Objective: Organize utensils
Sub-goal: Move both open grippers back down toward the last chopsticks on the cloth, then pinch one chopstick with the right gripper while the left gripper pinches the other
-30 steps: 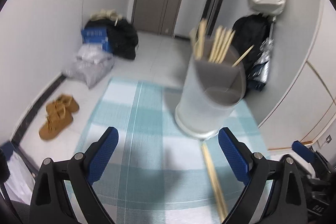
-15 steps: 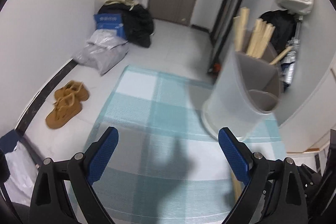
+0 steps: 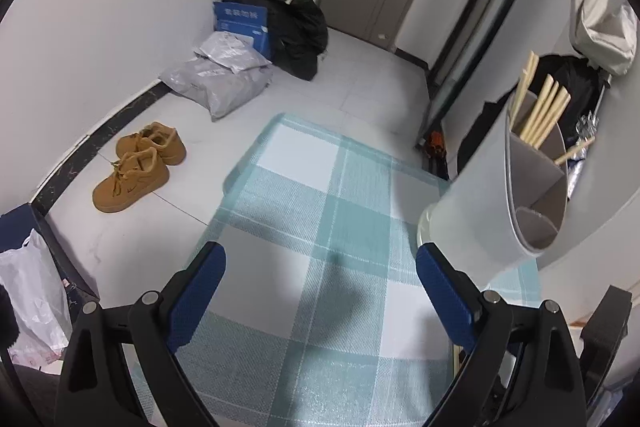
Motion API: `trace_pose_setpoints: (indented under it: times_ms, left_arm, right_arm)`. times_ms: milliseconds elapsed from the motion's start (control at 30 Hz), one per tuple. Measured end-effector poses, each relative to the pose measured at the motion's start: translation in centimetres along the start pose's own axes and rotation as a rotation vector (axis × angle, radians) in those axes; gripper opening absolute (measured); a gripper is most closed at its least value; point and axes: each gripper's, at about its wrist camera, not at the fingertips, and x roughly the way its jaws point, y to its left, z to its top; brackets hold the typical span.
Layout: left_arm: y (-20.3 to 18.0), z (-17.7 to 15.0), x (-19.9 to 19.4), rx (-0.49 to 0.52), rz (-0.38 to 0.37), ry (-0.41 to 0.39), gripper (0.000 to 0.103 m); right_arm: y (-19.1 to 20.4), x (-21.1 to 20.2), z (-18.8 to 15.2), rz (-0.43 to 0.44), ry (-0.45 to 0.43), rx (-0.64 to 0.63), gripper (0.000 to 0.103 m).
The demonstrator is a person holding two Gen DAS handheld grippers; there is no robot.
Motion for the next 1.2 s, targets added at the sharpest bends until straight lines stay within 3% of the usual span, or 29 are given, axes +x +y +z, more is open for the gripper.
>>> trace_pose_setpoints:
  times_ms: [333, 433, 467, 567, 800, 1033, 1200]
  left_arm:
    - [1.7, 0.7, 0.1, -0.071, 0.009, 0.0, 0.093]
    - [1.9, 0.7, 0.2, -0.084, 0.008, 0.01, 0.093]
    - [1.9, 0.7, 0.2, -0.083, 0.008, 0.01, 0.093]
    - [2.0, 0.8, 0.3, -0.079, 0.003, 0.011, 0.093]
    - [2.3, 1.0, 0.2, -0.092, -0.012, 0.016, 0.093]
    - [2.4, 0.8, 0.1, -0.121, -0.018, 0.038, 0.093]
    - [2.4, 0.8, 0.1, -0.121, -0.012, 0.035, 0.093]
  right_arm:
    - [0.9, 1.3, 1.9, -0.021, 0.073, -0.014, 0.043]
    - [1.2, 1.6, 2.4, 0.0, 0.081, -0.011, 0.028]
    - [1.3, 1.6, 2.4, 0.015, 0.081, -0.016, 0.018]
    - [1.7, 1.2, 2.1, 0.051, 0.09, -0.029, 0.007]
    - [1.7, -0.3, -0.3, 0.086, 0.117, -0.074, 0.006]
    - [1.1, -0.9, -1.4, 0.153, 0.136, -0.035, 0.006]
    - [1.1, -0.8, -1.1, 0.142, 0.134, -0.042, 0.009]
